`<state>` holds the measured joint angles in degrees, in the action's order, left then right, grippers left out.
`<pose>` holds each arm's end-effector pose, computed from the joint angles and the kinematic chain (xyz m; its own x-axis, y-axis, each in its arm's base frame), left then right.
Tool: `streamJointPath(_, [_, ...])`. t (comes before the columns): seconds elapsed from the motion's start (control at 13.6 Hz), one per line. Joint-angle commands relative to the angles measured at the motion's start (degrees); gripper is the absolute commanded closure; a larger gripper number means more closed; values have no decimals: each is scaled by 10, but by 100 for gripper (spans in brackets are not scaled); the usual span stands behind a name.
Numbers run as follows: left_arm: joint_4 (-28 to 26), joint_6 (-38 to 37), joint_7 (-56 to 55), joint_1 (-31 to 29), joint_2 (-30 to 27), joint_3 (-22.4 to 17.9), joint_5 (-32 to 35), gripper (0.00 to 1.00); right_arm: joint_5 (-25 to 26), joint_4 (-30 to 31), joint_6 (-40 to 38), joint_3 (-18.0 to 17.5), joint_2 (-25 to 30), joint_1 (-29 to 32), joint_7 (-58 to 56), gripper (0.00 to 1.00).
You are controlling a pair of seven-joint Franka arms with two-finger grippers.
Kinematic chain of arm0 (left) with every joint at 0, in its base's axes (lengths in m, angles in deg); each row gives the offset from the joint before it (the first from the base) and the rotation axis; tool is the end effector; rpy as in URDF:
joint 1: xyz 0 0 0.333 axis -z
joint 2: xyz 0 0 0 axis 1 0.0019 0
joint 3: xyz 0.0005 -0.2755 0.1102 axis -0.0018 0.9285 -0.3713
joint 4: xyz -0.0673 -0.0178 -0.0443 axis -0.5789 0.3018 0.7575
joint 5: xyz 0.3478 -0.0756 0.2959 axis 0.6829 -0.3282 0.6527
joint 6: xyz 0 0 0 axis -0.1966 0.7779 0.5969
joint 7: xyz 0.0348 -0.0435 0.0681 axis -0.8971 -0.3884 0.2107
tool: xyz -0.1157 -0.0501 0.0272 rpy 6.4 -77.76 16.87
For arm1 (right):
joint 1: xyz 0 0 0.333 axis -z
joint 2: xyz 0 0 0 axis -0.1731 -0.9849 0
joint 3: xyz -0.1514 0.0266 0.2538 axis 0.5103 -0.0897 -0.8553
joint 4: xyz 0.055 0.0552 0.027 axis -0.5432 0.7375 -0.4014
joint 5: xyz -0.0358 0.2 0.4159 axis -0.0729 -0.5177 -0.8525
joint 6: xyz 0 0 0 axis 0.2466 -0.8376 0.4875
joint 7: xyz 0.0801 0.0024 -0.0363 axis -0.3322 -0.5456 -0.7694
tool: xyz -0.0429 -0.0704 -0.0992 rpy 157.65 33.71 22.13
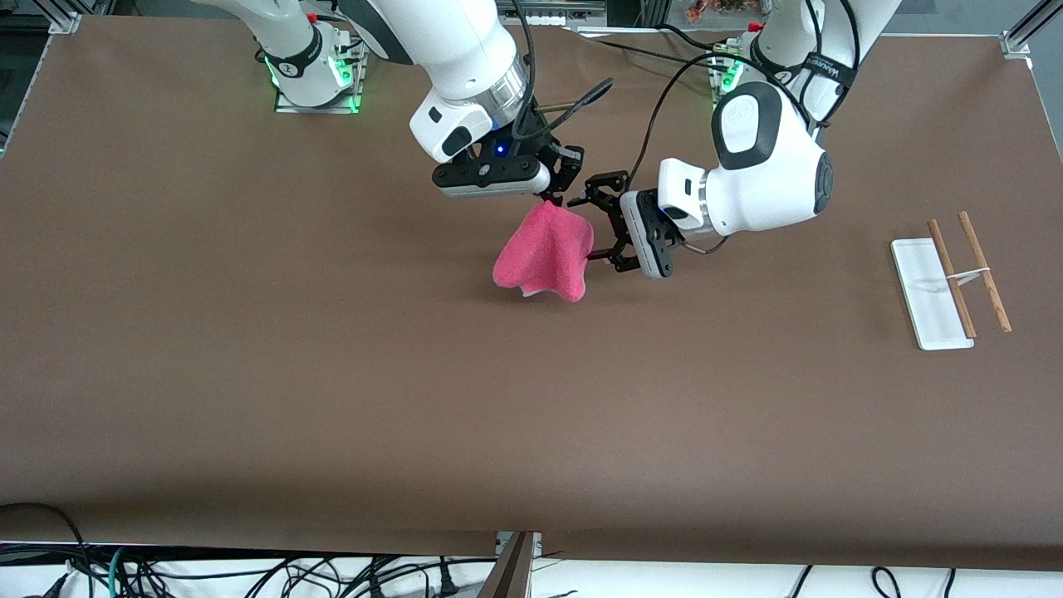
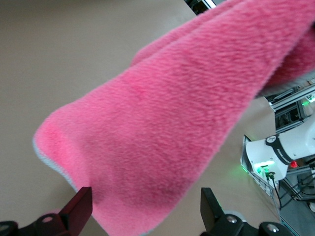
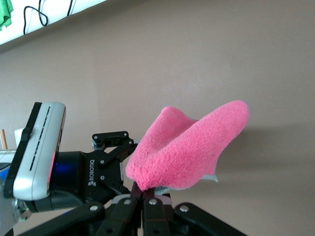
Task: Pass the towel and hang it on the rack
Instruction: 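Hold the towel up with the right gripper while the left gripper approaches, then grasp the towel's hanging corner with the left gripper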
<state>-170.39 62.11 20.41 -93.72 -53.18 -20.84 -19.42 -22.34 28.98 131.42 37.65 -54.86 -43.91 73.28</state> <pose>0.5690 -0.3581 0.3007 0.7094 -0.4963 0.5004 -0.6985 -0.4009 0.5928 0.5523 0.5530 0.5314 0.9802 -0.1762 0.0900 -0.1301 -0.9166 -0.3781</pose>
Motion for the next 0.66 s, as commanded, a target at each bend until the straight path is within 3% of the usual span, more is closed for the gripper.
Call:
streamJointPath(0.0, [-3,21,22,7,2,2,-17,96,-8,-14,-6,-1,-3,-1,2,100])
streamJointPath(0.07, [1,33,23,7,2,2,-11,100,-8,-14,-6,-1,-3,-1,2,100])
streamJointPath(0.44, [13,36,30,8,24,-1,-6,100,-8,-14,-6,-1,-3,-1,2,100])
streamJointPath(0.59, [31,35,28,5,36,-1,28,100,-8,-14,-6,-1,-4,0,2,100])
